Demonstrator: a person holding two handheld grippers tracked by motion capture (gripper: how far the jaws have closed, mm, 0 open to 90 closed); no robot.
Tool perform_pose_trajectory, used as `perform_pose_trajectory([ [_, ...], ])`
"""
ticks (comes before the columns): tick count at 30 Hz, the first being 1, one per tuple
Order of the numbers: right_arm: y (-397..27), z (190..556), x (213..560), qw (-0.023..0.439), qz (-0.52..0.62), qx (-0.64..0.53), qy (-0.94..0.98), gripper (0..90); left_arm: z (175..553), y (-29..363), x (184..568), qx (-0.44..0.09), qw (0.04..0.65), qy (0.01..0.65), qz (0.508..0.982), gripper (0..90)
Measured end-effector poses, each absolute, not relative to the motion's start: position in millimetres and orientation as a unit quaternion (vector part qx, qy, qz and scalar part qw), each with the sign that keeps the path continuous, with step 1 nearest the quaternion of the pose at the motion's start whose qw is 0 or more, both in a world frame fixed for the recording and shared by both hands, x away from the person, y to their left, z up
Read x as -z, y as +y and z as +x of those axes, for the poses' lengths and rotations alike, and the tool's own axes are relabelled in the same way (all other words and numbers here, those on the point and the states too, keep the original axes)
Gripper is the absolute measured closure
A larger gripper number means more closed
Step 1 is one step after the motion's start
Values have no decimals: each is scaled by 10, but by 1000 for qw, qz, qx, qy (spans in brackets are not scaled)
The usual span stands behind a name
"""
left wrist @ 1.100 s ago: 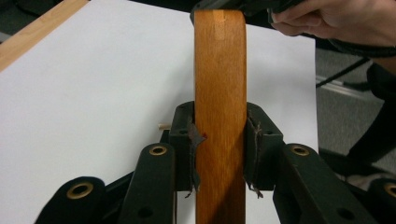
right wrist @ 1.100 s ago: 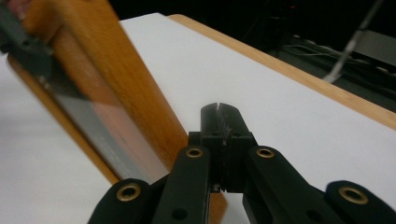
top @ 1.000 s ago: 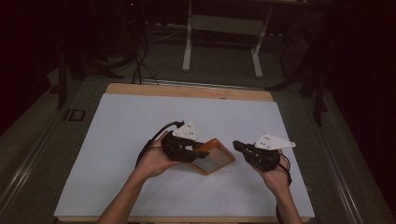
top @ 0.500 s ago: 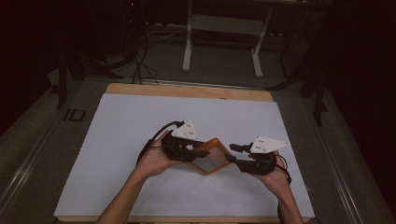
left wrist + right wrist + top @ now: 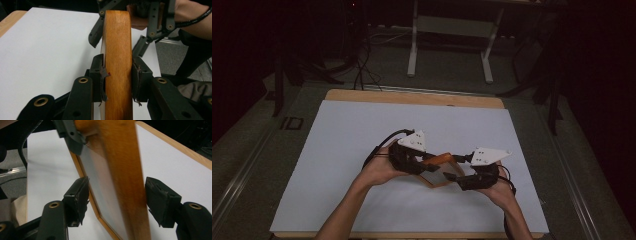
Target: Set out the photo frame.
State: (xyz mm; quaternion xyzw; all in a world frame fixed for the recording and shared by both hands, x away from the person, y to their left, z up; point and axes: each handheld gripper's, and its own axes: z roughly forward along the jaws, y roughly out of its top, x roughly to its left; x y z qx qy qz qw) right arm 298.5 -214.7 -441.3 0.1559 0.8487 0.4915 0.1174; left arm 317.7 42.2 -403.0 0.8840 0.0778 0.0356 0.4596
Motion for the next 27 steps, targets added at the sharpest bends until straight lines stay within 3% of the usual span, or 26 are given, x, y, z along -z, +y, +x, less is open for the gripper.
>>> perform_pose_trajectory([
  [11, -2215, 2956, 4409, 131, 157, -492, 846, 642, 3216, 473, 4090, -53, 465, 122, 875, 598],
  [27, -2243, 2939, 4406, 137, 157, -485, 850, 676, 3120, 689, 4130, -93, 511, 175, 836, 433],
])
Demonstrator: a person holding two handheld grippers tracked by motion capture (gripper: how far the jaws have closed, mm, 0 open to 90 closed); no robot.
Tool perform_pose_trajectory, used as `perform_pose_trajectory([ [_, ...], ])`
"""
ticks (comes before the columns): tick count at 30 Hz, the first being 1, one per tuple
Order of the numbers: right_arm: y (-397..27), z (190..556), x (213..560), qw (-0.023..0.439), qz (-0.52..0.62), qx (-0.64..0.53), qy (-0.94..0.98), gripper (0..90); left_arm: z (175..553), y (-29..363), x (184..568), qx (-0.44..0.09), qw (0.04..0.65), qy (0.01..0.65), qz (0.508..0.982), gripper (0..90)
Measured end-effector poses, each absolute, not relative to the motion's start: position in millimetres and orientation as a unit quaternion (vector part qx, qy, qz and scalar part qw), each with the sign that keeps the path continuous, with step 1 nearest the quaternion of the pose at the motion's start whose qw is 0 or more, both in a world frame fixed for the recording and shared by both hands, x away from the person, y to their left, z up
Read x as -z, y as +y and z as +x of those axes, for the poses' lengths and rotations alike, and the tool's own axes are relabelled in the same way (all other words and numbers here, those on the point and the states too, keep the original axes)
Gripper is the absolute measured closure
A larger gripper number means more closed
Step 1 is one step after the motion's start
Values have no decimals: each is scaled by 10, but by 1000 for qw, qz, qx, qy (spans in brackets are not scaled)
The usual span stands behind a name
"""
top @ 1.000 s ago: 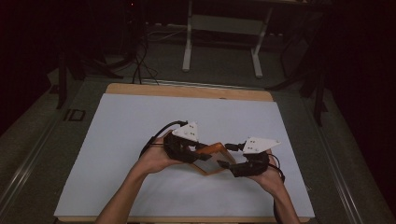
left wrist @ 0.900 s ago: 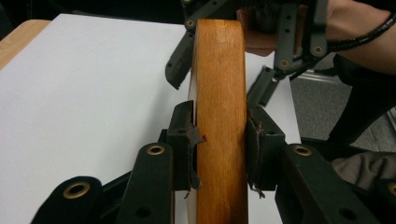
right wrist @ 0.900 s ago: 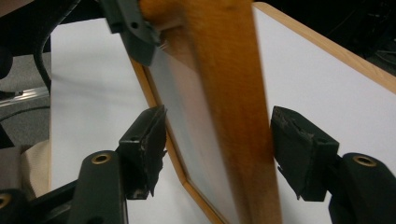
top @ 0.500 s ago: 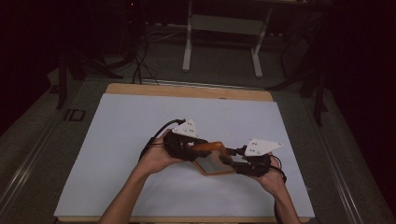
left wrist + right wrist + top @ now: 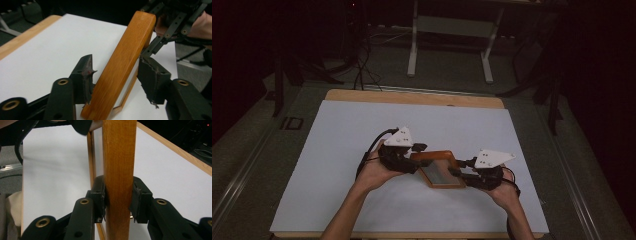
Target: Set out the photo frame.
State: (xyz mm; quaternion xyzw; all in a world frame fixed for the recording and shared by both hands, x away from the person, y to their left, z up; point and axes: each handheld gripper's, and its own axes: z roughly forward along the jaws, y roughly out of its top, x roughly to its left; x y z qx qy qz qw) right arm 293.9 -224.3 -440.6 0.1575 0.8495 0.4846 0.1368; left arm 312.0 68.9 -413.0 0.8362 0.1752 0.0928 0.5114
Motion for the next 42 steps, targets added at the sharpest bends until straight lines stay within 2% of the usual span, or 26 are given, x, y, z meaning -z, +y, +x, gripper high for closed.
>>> perform_pose_trajectory([
  [5, -2270, 2948, 4418, 136, 159, -486, 849, 678, 3097, 840, 4207, -100, 529, 205, 817, 387],
  [14, -2285, 2947, 4420, 136, 159, -484, 850, 678, 3086, 959, 4414, -94, 543, 239, 800, 375],
  [27, -2340, 2957, 4441, 136, 161, -482, 850, 678, 3131, 647, 4778, -62, 514, 228, 825, 382],
  [35, -2385, 2974, 4457, 131, 162, -482, 851, 679, 3146, 517, 4863, -45, 504, 208, 837, 465],
  [37, -2414, 2975, 4463, 128, 157, -479, 854, 679, 3154, 522, 4865, -42, 507, 211, 835, 558],
  [42, -2445, 2982, 4470, 123, 150, -476, 858, 671, 3133, 528, 4841, -45, 502, 194, 841, 606],
])
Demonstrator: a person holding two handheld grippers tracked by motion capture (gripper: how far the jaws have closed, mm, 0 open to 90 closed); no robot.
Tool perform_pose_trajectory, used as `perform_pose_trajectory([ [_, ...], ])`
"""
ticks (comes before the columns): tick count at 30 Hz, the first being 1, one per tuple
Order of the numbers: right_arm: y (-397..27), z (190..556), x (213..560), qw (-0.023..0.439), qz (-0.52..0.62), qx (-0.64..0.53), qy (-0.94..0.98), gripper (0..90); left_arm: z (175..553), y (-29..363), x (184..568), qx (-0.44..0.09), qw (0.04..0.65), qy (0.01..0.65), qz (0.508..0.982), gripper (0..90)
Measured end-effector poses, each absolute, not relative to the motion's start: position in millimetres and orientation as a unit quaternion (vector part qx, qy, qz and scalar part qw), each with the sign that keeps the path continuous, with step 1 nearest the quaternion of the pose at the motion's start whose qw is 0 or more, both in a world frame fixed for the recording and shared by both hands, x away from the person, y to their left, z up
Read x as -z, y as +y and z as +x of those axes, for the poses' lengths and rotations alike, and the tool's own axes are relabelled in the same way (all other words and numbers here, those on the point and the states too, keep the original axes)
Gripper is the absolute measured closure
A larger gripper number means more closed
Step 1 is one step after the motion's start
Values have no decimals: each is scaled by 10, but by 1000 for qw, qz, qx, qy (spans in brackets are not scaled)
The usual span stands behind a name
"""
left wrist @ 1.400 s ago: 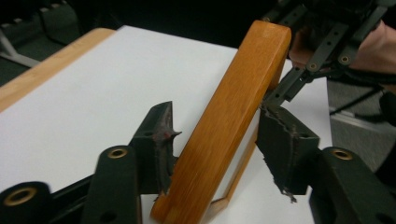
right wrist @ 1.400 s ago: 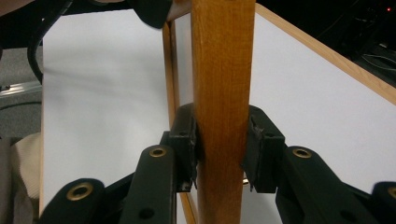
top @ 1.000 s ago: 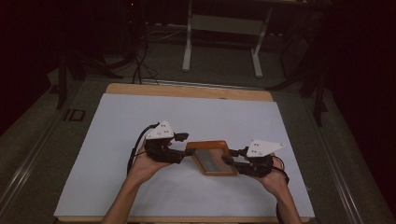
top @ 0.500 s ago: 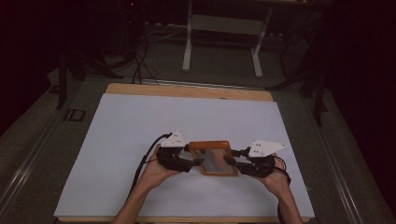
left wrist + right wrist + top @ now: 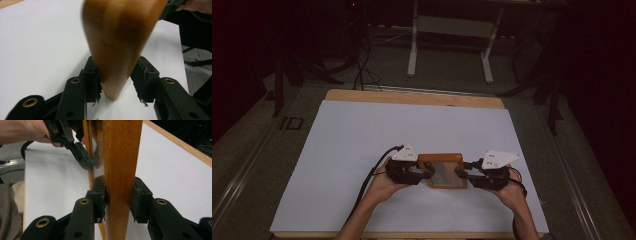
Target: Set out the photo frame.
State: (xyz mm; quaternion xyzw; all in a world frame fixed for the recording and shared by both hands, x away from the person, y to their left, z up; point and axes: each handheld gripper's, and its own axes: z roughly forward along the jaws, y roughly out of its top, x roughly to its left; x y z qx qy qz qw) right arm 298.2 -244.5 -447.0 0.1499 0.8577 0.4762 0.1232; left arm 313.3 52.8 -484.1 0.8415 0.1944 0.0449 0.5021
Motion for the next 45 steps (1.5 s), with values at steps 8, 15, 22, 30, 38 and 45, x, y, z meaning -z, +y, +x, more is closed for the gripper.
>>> perform_pose_trajectory([
  [8, -2508, 3013, 4503, 116, 153, -472, 860, 647, 3091, 468, 4795, -61, 490, 178, 851, 648],
  [15, -2495, 3023, 4509, 111, 157, -475, 859, 644, 3089, 501, 4769, -60, 489, 183, 851, 649],
  [22, -2404, 3048, 4495, 104, 160, -493, 849, 639, 3061, 620, 4690, -68, 497, 189, 844, 648],
  [30, -2179, 3076, 4541, 105, 171, -492, 847, 623, 3025, 836, 4677, -78, 497, 221, 836, 632],
  [38, -1923, 3130, 4596, 94, 201, -512, 830, 607, 3025, 1092, 4657, -79, 515, 255, 814, 620],
  [45, -1810, 3157, 4678, 79, 224, -519, 821, 607, 3046, 1179, 4704, -81, 520, 274, 805, 607],
])
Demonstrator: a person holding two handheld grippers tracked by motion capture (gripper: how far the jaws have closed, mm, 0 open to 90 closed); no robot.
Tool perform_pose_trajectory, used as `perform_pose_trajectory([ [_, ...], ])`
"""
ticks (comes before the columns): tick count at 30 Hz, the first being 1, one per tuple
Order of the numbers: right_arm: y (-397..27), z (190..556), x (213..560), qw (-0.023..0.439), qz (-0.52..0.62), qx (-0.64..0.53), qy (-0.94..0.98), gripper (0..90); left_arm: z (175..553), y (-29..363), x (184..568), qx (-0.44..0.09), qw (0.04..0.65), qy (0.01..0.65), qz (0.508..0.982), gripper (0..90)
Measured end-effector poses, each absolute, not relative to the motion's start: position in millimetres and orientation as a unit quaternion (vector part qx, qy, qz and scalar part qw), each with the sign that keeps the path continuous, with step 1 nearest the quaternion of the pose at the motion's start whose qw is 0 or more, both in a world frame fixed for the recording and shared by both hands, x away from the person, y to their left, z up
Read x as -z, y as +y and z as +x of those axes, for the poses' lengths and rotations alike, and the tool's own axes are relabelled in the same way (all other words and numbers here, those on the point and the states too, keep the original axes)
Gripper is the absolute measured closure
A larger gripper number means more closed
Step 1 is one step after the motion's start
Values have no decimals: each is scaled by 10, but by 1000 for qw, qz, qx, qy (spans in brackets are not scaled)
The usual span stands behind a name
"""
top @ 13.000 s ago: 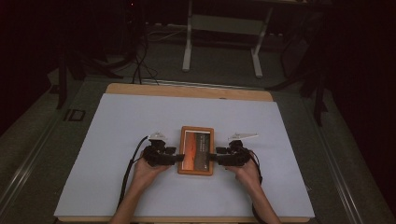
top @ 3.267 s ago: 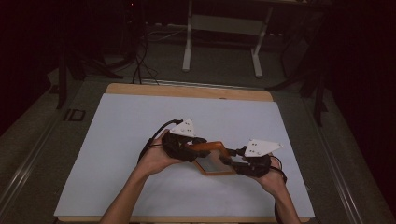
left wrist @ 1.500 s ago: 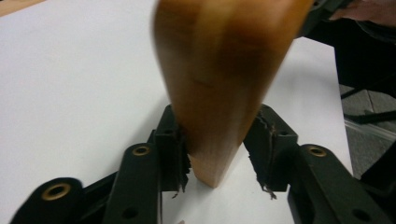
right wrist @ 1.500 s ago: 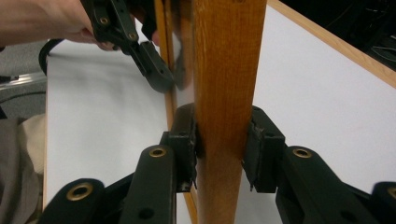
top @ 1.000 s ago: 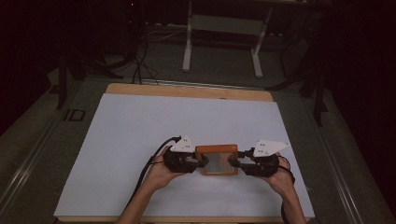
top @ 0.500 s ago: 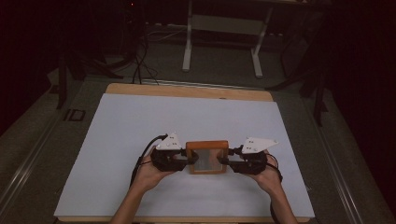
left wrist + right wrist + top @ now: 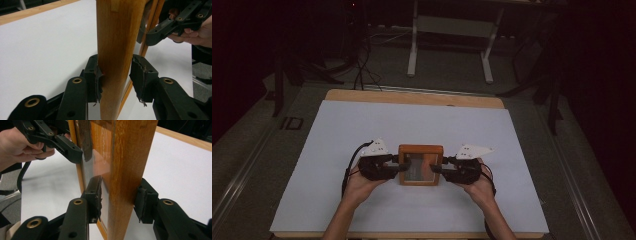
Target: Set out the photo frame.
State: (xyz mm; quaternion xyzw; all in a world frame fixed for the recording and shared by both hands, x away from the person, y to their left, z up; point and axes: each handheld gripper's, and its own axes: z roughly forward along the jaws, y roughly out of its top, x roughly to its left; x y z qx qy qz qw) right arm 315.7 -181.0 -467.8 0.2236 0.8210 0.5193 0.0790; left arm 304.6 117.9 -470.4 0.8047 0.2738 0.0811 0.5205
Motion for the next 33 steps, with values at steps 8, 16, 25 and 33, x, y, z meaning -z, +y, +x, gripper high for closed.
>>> perform_pose_trajectory([
  [8, -1817, 3221, 4784, 67, 245, -518, 817, 606, 3119, 1159, 4793, -76, 518, 286, 802, 597],
  [16, -1834, 3269, 4833, 60, 258, -518, 813, 607, 3165, 1136, 4855, -80, 527, 300, 791, 584],
  [25, -1821, 3385, 4863, 55, 277, -514, 810, 593, 3225, 1078, 4879, -110, 505, 322, 793, 561],
  [33, -1853, 3487, 4899, 31, 288, -513, 808, 610, 3261, 1105, 4920, -111, 492, 342, 793, 590],
])
